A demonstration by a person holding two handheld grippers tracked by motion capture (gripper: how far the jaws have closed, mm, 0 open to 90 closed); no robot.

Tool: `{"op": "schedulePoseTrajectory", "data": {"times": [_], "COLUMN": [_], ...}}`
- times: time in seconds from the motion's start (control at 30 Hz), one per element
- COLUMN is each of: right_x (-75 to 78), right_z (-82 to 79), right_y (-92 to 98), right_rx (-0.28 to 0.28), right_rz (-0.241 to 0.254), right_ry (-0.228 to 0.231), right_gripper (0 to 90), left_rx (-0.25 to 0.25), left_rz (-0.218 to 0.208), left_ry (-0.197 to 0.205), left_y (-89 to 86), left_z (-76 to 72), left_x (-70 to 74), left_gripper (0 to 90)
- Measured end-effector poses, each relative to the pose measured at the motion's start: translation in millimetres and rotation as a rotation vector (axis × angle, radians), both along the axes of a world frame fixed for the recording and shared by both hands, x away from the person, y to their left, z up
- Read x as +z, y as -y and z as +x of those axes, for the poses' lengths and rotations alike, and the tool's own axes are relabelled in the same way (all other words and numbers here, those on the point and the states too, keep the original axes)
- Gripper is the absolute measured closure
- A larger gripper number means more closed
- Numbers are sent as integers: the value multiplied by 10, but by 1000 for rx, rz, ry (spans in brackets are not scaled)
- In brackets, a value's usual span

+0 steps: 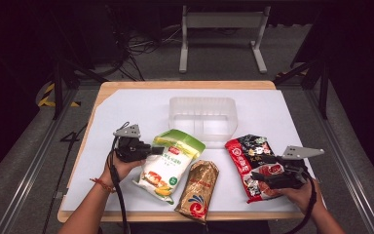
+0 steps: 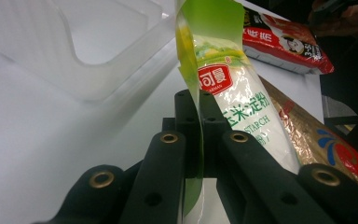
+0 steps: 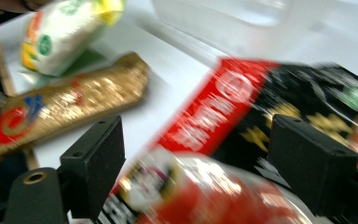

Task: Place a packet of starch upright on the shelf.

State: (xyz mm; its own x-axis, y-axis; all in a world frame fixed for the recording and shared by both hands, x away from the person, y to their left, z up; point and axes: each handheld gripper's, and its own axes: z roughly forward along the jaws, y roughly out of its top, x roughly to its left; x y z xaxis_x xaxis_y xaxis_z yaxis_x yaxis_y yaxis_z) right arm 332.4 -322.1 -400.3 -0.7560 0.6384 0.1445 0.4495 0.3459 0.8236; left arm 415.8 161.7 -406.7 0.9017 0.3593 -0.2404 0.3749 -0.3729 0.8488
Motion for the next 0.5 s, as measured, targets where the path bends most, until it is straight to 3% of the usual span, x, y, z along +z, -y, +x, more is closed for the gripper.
{"op": "schedulePoseTrajectory", "data": {"times": [0.1, 0.13, 0.23, 0.4, 0.5], "right_x": [76, 119, 197, 126, 77], "right_z": [36, 34, 52, 165, 226], "right_y": [-283, -362, -535, -798, -922], "right_rx": [46, 55, 89, 125, 144], "right_rz": [-49, -59, 14, 66, 70], "right_ry": [3, 23, 35, -4, -19], "right_gripper": [169, 169, 178, 162, 151], "left_rx": [6, 11, 18, 22, 22], "left_rz": [-15, -20, -31, -61, -52], "left_ry": [34, 40, 59, 59, 65], "left_y": [8, 13, 26, 31, 67], "left_z": [-49, -69, -97, -115, -117], "left_x": [59, 86, 130, 152, 154], "left_gripper": [900, 900, 900, 900, 900]}}
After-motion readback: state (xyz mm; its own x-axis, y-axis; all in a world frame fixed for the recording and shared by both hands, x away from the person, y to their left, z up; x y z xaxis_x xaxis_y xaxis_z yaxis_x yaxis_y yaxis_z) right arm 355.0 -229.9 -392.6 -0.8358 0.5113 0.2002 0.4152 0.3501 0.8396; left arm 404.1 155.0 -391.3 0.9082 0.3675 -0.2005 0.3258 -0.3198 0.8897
